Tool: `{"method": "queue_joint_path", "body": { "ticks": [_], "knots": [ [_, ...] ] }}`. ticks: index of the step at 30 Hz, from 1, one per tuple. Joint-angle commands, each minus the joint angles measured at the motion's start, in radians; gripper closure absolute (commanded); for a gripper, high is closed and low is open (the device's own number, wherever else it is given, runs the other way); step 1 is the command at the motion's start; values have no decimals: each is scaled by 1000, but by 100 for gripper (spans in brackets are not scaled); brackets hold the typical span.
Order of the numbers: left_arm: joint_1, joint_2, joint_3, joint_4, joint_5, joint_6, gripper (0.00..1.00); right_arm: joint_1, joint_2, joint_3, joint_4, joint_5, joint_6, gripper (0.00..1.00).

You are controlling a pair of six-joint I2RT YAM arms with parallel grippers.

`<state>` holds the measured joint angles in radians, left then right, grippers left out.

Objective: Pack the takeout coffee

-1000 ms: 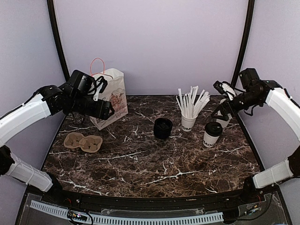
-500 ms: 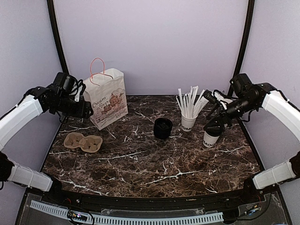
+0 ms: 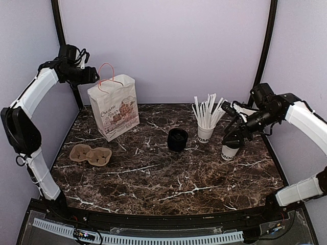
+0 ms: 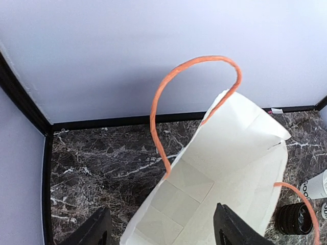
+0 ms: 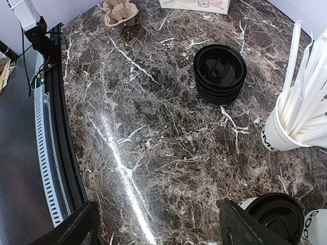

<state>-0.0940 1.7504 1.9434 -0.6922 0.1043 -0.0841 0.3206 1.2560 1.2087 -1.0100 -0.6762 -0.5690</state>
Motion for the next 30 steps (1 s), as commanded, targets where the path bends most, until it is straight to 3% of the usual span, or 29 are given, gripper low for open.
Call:
{"method": "queue_joint_path", "body": {
  "ticks": [1, 6, 9, 11, 19, 26, 30],
  "knots": [
    [16, 104, 112, -57, 156, 104, 31, 5, -38, -34, 34, 22, 9, 18],
    [16, 152, 128, -18, 174, 165, 43, 5, -63, -67, 51, 26, 22, 18],
    [17, 172, 142, -8, 167, 178, 59, 3, -57, -67, 56, 21, 24, 18],
    [17, 181, 145, 1, 162, 191, 65, 3, -48, -63, 55, 14, 26, 18],
    [17, 173, 139, 10, 288, 208, 83, 3, -15, -46, 55, 9, 26, 19],
    [17, 84, 40, 53, 323, 206, 100, 3, -6, -44, 60, 12, 29, 20],
    [16, 7, -16, 88, 407, 187, 100, 3, -1, -40, 62, 12, 30, 20]
  ]
}}
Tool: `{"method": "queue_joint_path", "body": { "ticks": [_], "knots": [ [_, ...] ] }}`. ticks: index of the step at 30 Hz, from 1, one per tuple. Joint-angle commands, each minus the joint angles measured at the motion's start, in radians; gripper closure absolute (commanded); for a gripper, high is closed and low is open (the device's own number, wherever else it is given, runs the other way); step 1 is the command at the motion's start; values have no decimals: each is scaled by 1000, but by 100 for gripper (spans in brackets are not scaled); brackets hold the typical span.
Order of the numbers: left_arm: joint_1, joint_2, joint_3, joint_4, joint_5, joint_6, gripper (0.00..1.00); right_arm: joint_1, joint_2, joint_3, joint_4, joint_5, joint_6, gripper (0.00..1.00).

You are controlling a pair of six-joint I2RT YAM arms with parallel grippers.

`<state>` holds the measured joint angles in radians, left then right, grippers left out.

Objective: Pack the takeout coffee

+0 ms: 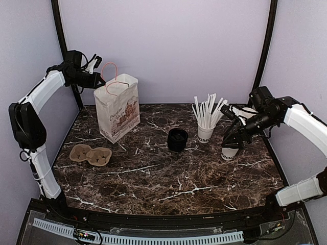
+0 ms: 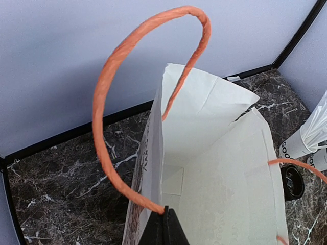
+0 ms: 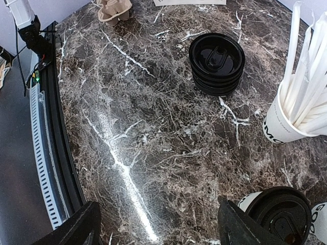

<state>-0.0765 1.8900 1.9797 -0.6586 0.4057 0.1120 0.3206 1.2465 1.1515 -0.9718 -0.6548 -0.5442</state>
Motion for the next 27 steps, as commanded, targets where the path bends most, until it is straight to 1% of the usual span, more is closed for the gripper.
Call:
{"method": "queue_joint_path", "body": {
  "ticks": [1, 6, 9, 14, 18, 23, 27],
  "knots": [
    [-2, -171, -66, 67, 121, -13, 100, 3, 8, 17, 25, -9, 6, 20],
    [-2, -317, -174, 140, 181, -47, 100, 3, 9, 23, 27, 3, 7, 21],
    [-2, -423, -266, 180, 196, -74, 100, 3, 11, 27, 30, 6, 7, 22],
    [-13, -576, -406, 246, 304, -131, 100, 3, 21, 36, 30, 0, 10, 22],
    [-53, -642, -447, 222, 383, -127, 100, 3, 35, 46, 30, -2, 14, 23],
    [-151, -709, -488, 182, 499, -85, 100, 2, 59, 65, 22, 5, 18, 24],
    [-167, -745, -533, 177, 583, -106, 100, -4, 67, 87, 11, 12, 21, 26]
  ]
}}
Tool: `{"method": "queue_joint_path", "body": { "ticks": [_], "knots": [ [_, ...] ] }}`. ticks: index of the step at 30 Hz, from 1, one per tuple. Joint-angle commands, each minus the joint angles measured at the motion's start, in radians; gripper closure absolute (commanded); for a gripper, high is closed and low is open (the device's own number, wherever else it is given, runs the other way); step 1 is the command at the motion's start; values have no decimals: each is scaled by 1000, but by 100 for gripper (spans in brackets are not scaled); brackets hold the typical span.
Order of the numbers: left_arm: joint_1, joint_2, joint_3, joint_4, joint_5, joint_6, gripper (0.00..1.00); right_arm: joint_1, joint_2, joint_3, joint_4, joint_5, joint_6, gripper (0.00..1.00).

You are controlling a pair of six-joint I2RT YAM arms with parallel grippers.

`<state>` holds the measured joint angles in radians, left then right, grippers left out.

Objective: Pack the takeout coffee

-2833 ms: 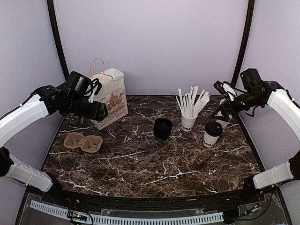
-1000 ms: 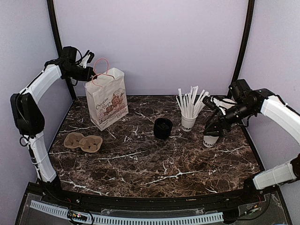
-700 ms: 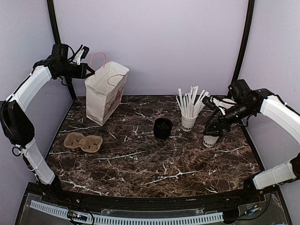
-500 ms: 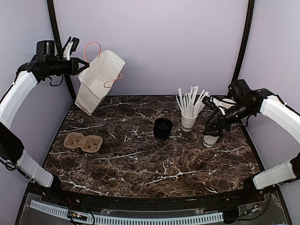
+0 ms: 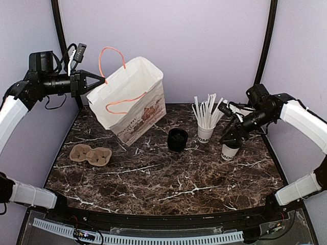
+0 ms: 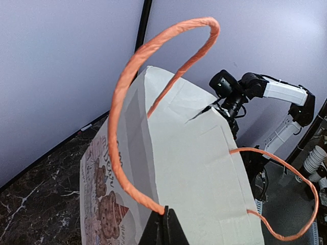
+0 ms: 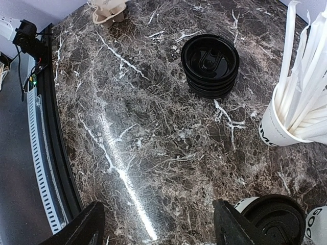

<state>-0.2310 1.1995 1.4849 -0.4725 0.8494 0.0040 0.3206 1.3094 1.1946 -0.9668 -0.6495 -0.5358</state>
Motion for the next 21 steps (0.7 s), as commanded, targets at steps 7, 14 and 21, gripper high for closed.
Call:
{"method": "queue_joint_path", "body": {
  "ticks": [7, 14, 21],
  "knots": [
    [-52, -83, -172, 89, 294, -110, 100, -9, 20, 64, -13, -7, 4, 26],
    [-162, -21, -281, 173, 324, -160, 100, -12, 36, 71, -14, -9, 3, 27],
    [-259, 113, -268, 193, 318, -130, 100, -13, 30, 69, -15, -11, 4, 27]
  ]
}}
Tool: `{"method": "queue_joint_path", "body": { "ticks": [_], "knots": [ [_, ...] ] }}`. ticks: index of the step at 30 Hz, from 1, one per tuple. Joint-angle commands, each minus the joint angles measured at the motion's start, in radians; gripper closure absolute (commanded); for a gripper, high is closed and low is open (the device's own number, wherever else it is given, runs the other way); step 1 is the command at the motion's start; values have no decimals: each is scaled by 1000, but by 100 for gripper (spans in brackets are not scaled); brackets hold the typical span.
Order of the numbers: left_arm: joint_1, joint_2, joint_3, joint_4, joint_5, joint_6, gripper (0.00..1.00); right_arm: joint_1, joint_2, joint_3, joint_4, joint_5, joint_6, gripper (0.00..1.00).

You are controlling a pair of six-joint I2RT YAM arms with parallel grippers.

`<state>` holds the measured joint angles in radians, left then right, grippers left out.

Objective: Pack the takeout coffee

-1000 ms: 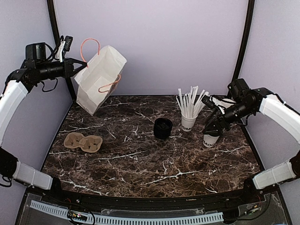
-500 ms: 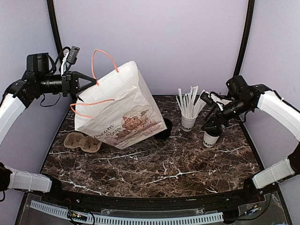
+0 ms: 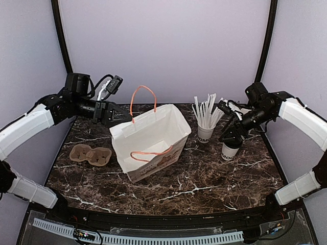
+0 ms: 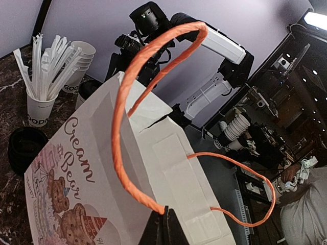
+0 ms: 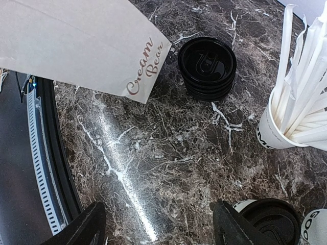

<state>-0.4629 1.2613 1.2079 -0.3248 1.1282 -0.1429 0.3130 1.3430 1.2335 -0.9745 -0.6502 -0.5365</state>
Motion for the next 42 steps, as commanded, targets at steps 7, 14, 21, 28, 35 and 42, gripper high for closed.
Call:
{"method": "queue_joint_path", "body": {
  "ticks": [7, 14, 21, 28, 35, 42],
  "knots": [
    [-62, 226, 110, -36, 77, 87, 100, -5, -10, 46, -16, -33, 2, 27],
    [-89, 329, 188, -99, 48, 137, 100, -5, -19, 55, -22, -62, -6, 27],
    [-91, 377, 294, -182, 27, 213, 100, 5, 11, 96, -43, -83, -10, 27],
    [-91, 361, 298, -280, -3, 240, 100, 11, 24, 117, -53, -83, -14, 27],
    [-99, 314, 262, -319, -8, 238, 100, 45, 74, 215, -105, -68, -31, 27],
    [-113, 301, 265, -398, -31, 266, 100, 92, 123, 275, -132, -61, -39, 27]
  ]
}}
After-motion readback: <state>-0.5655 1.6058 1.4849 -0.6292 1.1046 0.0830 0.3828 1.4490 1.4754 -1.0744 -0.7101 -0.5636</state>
